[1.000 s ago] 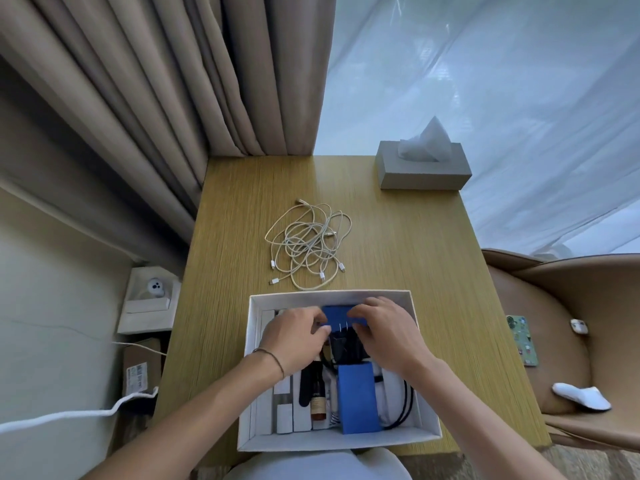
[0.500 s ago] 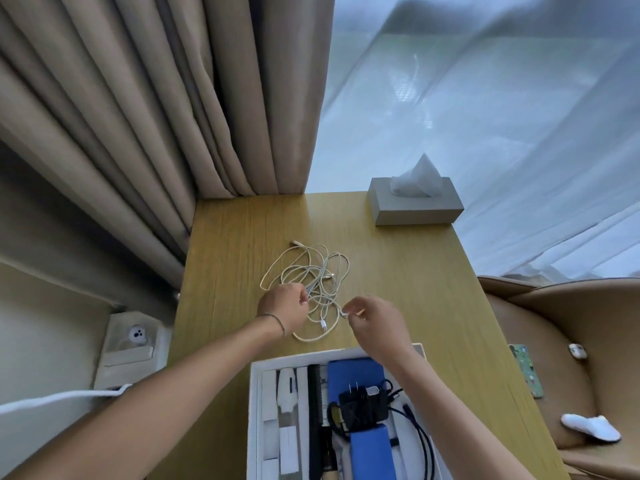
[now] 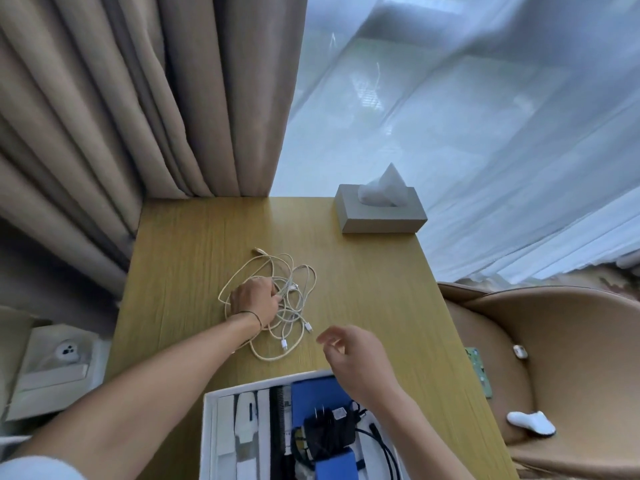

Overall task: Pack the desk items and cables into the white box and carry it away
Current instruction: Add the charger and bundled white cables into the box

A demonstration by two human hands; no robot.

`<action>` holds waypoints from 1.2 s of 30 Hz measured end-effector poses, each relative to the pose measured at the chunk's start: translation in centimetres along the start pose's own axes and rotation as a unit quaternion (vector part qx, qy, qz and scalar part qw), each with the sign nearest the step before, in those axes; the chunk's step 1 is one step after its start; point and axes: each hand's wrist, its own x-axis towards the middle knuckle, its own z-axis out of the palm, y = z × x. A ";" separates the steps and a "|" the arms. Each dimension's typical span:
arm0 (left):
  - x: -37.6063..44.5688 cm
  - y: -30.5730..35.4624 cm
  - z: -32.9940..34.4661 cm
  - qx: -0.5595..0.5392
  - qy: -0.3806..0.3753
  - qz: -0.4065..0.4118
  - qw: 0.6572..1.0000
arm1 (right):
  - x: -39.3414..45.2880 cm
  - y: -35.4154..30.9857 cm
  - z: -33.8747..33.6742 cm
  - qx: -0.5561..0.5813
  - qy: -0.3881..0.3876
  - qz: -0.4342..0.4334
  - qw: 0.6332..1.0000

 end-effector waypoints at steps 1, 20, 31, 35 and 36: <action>-0.1 -0.1 -0.2 -0.007 0.003 0.007 1.000 | 0.1 -0.2 -0.1 0.002 0.000 -0.004 1.000; -13.6 6.9 -22.4 -0.627 0.034 0.145 0.765 | 3.1 -9.8 -2.4 0.389 -0.021 -0.230 0.892; -13.5 3.6 -29.2 -0.849 0.126 -0.024 0.513 | 0.7 -11.2 -3.1 0.484 -0.323 -0.240 0.778; -13.3 0.6 -30.0 -0.724 0.236 -0.059 0.645 | 1.1 -8.3 -5.0 0.486 -0.294 -0.201 0.798; -13.5 0.1 -29.9 -0.664 0.262 -0.060 0.698 | 1.3 -7.5 -5.7 0.479 -0.281 -0.192 0.809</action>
